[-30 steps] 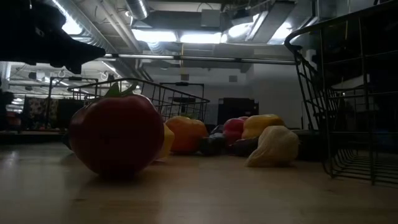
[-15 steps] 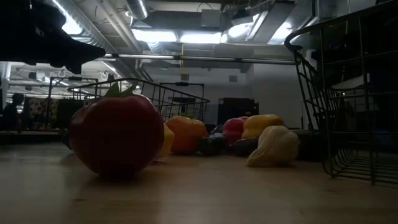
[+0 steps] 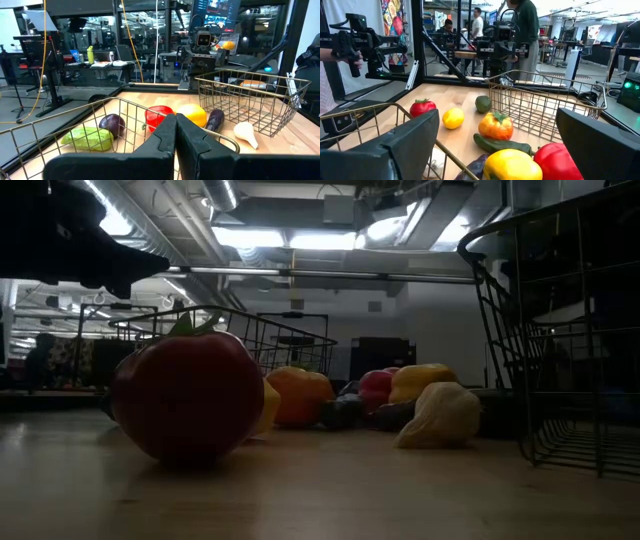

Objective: Sort produce into baskets
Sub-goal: Put the red bell pepper into the bottom basket

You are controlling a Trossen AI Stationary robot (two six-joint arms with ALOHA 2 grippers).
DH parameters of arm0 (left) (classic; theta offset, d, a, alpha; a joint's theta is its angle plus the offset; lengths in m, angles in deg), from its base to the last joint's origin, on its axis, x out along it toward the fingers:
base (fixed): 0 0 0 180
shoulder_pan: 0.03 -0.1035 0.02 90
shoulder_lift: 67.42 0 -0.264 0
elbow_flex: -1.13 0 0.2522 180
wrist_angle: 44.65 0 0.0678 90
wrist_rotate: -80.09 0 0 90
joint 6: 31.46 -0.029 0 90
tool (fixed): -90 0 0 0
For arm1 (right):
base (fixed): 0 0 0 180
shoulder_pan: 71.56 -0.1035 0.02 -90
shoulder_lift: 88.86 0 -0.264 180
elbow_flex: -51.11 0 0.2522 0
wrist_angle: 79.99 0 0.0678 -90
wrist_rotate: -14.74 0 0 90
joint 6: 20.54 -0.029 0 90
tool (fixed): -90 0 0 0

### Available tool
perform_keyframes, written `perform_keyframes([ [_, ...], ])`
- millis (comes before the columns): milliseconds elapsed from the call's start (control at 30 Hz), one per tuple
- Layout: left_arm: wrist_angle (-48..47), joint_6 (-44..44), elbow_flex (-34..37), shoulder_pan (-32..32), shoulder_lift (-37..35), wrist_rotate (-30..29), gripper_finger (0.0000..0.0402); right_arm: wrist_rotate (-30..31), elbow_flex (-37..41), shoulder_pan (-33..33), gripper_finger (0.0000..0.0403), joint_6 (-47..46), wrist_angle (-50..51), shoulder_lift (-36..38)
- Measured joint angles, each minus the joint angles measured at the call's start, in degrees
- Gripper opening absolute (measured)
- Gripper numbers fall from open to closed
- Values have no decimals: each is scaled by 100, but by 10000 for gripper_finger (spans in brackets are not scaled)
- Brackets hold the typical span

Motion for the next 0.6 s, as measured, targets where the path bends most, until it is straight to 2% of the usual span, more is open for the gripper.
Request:
perform_keyframes([
  [133, 1, 4, 0, -1, 0, 2, 0, -62, -2, 2, 397, -100, -19, 0],
  [433, 1, 4, 0, 0, 0, 2, 0, -208, -4, 0, 397, -1588, -20, 0],
  [600, 2, 9, 1, 0, 0, 0, 0, -205, -4, 1, 397, -2107, -21, 0],
])
